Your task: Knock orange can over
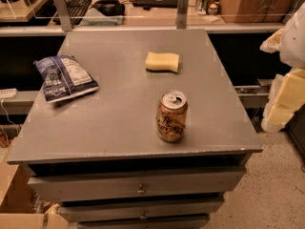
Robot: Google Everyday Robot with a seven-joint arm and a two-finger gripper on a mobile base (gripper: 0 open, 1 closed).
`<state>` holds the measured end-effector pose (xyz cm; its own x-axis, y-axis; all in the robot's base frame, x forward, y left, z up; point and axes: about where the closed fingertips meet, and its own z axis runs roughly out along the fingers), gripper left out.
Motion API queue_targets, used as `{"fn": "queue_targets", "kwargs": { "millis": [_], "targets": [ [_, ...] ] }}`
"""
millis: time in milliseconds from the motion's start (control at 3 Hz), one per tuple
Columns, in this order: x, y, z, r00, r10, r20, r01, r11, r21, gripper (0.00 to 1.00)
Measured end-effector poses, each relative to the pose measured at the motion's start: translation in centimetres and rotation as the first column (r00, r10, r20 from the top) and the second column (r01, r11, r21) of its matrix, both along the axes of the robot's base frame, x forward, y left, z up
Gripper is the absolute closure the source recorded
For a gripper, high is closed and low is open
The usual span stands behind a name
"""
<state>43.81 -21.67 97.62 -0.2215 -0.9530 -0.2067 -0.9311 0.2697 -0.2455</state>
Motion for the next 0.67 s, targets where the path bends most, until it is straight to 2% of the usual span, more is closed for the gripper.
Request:
{"fn": "queue_targets", "kwargs": {
  "millis": [333,667],
  "targets": [
    [0.0,0.0,0.0,1.0000,0.000,0.000,0.000,1.000,0.000,0.00],
    [0.6,1.3,-0.8,0.9995,0.026,0.018,-0.027,0.997,0.072,0.00]
  ]
}}
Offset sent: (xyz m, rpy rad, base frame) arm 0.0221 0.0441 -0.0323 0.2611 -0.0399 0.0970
